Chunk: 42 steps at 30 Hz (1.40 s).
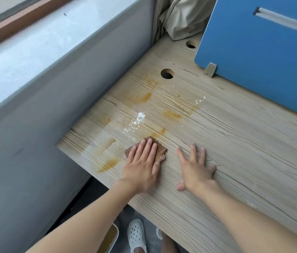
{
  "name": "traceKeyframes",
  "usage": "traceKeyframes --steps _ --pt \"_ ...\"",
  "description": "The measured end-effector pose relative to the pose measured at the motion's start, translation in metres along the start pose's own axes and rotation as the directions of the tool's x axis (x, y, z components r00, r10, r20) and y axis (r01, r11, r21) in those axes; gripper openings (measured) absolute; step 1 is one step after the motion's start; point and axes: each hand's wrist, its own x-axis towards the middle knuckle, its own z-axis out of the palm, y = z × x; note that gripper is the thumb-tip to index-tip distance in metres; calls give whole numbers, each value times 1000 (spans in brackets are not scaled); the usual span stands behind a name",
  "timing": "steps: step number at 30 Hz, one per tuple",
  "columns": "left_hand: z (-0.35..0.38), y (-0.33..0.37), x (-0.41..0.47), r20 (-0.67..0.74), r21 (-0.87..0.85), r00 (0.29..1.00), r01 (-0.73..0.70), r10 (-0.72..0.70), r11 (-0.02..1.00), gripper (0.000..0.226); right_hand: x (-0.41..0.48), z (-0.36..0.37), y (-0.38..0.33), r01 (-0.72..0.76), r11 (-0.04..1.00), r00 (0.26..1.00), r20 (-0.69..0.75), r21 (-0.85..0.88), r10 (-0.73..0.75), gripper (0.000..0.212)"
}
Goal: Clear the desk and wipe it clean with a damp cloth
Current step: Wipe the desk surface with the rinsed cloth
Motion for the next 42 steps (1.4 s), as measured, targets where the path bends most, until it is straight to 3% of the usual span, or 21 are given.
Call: traceKeyframes --steps 2,8,13,19,24,30,36,39,42 --pt "-2 6 6 -7 -3 1000 29 -29 1000 76 0 0 1 1 1000 1000 -2 -3 -1 130" --pt "5 3 -9 18 0 998 -60 60 998 67 0 -1 1 2 1000 1000 0 5 -2 130" --pt "-5 8 24 -16 -19 999 34 -34 999 76 0 -1 1 -1 1000 1000 11 12 1 130" --pt "3 5 2 31 33 994 -105 104 994 71 0 -1 0 -6 1000 1000 16 21 6 129" --pt "-9 10 33 -3 -30 1000 -1 1 1000 66 1 -1 0 -10 1000 1000 16 19 10 130" --pt "-1 10 15 30 34 991 -129 128 991 69 1 -2 0 -8 1000 1000 14 13 8 130" --pt "-11 19 45 -2 -15 1000 -2 2 1000 68 1 0 1 -11 1000 1000 19 11 11 132" --pt "-4 21 28 32 46 993 -117 115 992 72 2 -1 1 -5 1000 1000 15 12 5 131" --pt "-5 13 33 31 19 991 -132 132 991 68 2 -1 1 5 1000 1000 12 -3 -5 131"
